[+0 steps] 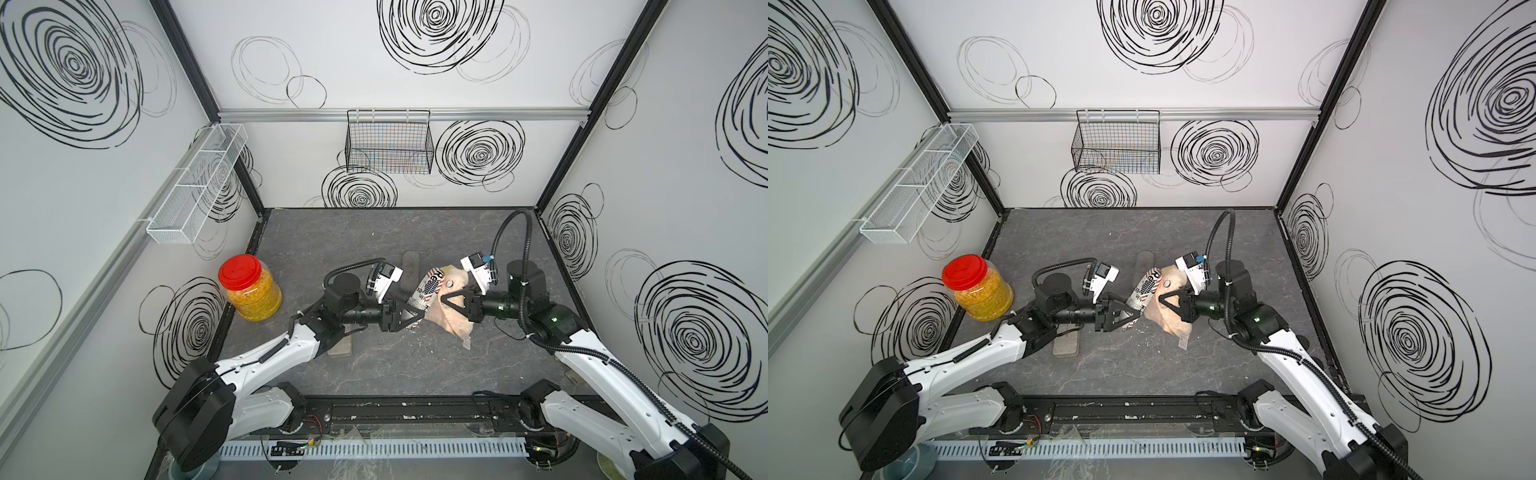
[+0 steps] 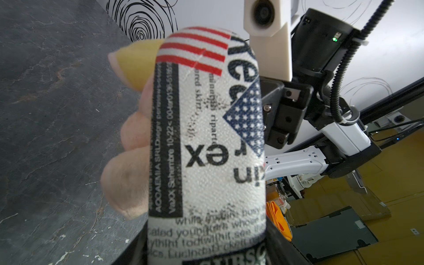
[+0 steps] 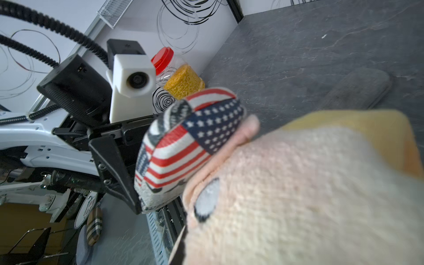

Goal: Wipe the eyeglass case
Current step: Wipe the dirt from the eyeglass case.

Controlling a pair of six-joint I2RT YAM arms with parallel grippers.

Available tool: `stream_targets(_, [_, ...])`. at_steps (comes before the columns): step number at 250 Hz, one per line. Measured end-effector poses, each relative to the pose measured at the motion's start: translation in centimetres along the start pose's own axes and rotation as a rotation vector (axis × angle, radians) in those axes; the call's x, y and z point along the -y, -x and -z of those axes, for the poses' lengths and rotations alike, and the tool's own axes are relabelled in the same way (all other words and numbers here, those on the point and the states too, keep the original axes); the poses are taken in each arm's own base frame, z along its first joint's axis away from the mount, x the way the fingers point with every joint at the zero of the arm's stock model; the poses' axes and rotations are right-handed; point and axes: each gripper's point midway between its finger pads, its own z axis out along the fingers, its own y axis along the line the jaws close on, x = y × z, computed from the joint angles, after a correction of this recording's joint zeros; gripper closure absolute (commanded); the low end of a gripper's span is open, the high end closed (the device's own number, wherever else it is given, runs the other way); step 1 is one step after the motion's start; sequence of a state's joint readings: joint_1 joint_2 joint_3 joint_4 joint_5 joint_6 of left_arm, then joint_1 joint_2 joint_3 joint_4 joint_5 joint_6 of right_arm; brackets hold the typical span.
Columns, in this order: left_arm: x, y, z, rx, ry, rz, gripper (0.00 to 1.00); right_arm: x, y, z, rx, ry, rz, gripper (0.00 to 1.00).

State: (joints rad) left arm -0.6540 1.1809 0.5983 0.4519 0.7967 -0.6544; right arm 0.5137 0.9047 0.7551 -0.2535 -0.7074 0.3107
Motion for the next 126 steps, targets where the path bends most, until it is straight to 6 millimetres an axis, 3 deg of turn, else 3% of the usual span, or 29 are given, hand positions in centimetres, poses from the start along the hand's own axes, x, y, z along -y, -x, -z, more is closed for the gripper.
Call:
stream_targets(73, [0.0, -0.2, 0.0, -0.014, -0.005, 0.008, 0.48, -1.3, -3.0, -2.3, -0.175, 0.018, 0.045, 1.0])
stream_targets(126, [-0.3, -0.9, 0.0, -0.039, 0.005, 0.021, 0.48, 0.6, -0.8, -1.0, -0.112, -0.161, 0.116, 1.0])
